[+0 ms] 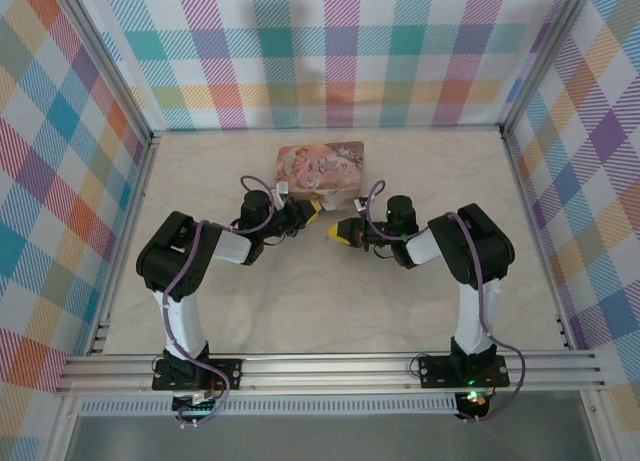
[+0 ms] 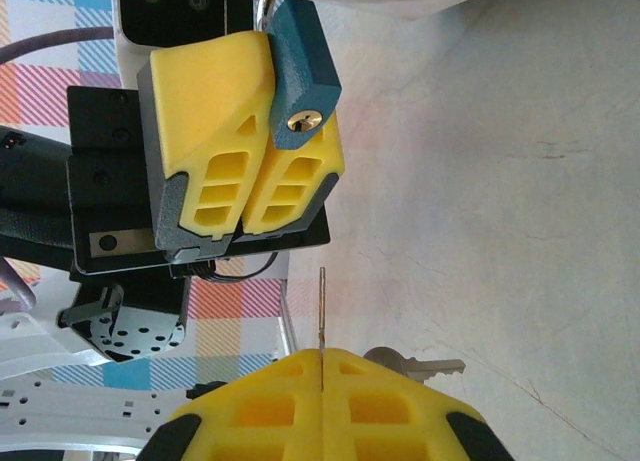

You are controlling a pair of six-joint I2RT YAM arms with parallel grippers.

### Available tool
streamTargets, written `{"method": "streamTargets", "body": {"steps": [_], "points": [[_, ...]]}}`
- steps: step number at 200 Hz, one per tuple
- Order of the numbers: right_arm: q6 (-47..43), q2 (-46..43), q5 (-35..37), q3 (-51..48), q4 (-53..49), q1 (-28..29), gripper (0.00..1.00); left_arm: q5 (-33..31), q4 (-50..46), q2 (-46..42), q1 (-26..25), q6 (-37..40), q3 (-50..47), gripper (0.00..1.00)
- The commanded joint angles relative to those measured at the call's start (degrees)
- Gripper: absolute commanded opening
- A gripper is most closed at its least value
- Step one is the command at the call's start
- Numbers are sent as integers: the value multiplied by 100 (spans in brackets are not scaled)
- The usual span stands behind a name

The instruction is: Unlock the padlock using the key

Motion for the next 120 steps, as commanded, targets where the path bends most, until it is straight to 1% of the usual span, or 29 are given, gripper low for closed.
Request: {"method": "streamTargets", "body": {"steps": [1,32,82,101,120], "points": [[198,152,222,239,451,-57,0,1016,546,-95,-156,-100,-75,1],[554,333,259,123,1086,-181,0,923,403,-77,-149,12,-107,1],[319,199,322,-679,1272,-256,0,474,-536,4,-121,805,-82,2],[288,146,349,-1036,1439,-352,0,434,-609,139,-121,918,-66,2],[162,31,357,-1312,1420,-395,0,345,-999,204,-160,1210,-33,3]]}}
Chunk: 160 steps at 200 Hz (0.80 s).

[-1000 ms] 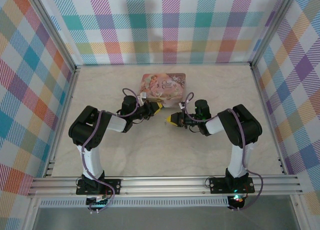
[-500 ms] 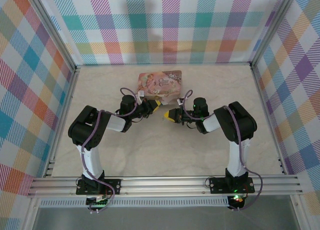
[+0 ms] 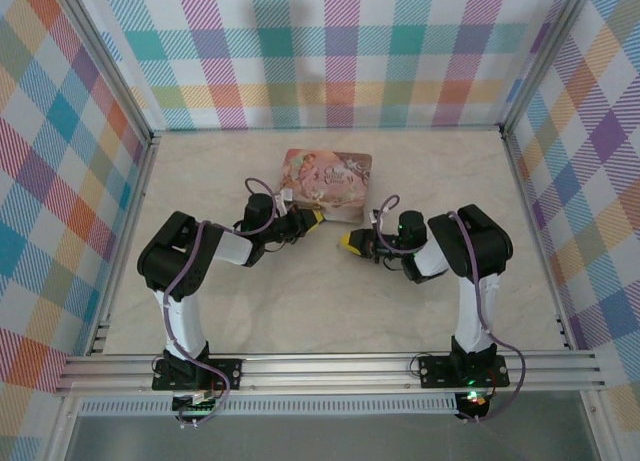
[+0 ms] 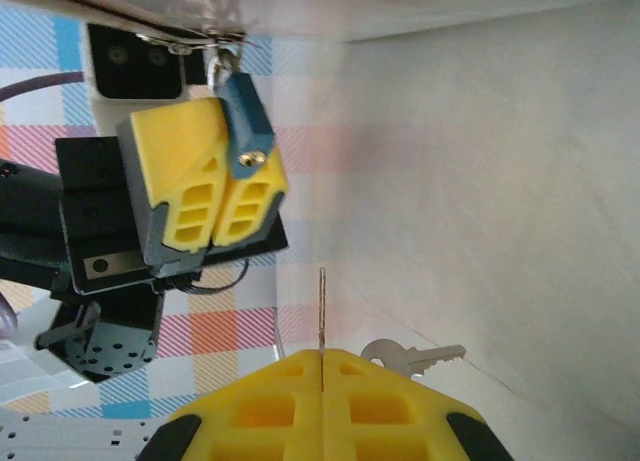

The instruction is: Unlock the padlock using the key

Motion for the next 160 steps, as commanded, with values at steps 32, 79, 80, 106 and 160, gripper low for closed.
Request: {"method": "streamTargets", "body": {"steps": [32,79,80,106,160], "points": [[-526,-697,87,-613,-55,-56,0,69,-725,84,-124,651,-140,19],[-1450,-2059,304,-714,-1986,1,0,-328,-626,-441,-115,635,-929,43],[-1450,-2059,304,-714,-1986,1,0,-341,-624,-462,-115,638,-955,43],[-2445,-2978,589,-296,-4025,287,0,-527,-975,-1213,-115,783,-1386,45],[-3362,-3901,316,562,-5828,473,0,-342,-2249,-3395,-123,1274,-1245,45]]}}
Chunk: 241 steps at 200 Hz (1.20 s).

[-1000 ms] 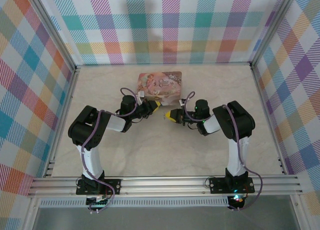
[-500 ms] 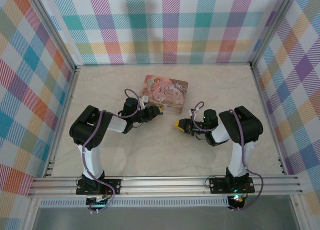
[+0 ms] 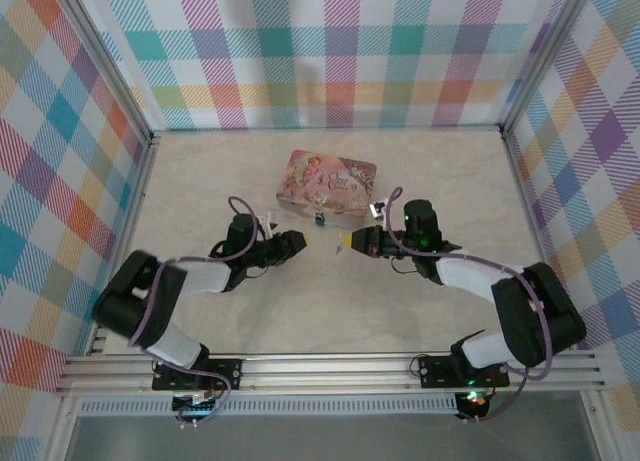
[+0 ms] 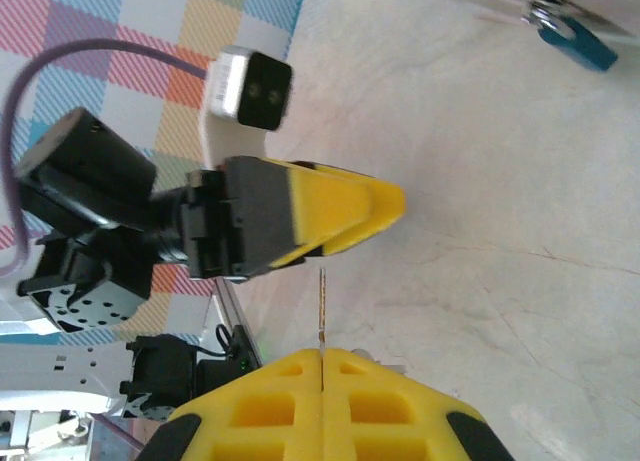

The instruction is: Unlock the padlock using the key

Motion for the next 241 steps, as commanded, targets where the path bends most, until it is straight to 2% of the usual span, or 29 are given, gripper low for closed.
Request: {"method": "streamTargets", "body": {"steps": [1,34,56,75,105,177,207,241], "points": [[-739,-232,-206,365,-1166,19,0,142,-693,-965,-49,441,265,45],[-1063,-441,-536,835,-1791,98,0,971,-1147,-1714,-38,705,807,48],[-1099,-595,-849,1072,-1944,107,0,1841,-825,-1797,-56,630,1025,48],[-1161,-706,-1079,1271,-2126,115,0,2219,-777,-1812,-90,577,1170,48],[-1232,-821,-1403,1492,-2298,140,0,2354,-820,-1769,-245,614,1244,52],[-1275,-897,-1678,1614,-2365,343,0,2487,-716,-1662,-532,670,1341,51],[-1364,-871,-1743,1660,-2400,534,0,2497,-727,-1561,-618,660,1394,46],[-1364,-880,-1688,1654,-2359,559,0,2497,-700,-1488,-656,662,1421,34]]}}
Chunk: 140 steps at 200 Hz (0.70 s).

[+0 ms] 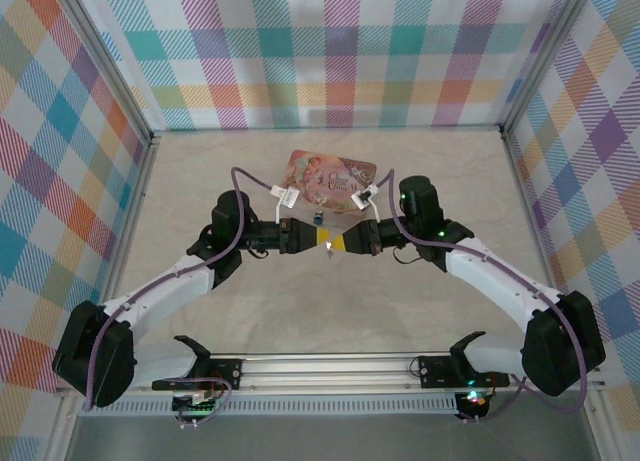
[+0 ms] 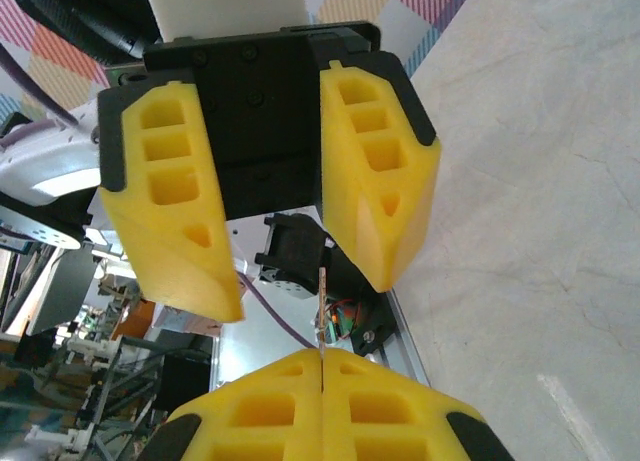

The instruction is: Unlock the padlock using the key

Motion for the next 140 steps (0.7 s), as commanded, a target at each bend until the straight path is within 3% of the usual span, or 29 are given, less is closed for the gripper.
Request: {"method": "streamTargets", "body": {"steps": [1,44,93,112,140], "points": [[-192,-97,-161,155,-15,30,0,116,121,25,-50,56,199,33],[-175,-79,-114,129,21,28,0,130,135,25,-64,58,216,2],[-84,-26,183,124,100,28,0,-53,98,-24,-107,-2,203,0],[55,-105,504,38,228,4,27,-448,-50,-24,-101,-41,196,0],[845,-420,1373,-575,1389,1,45,-1074,471,16,-99,-530,-47,0]]}}
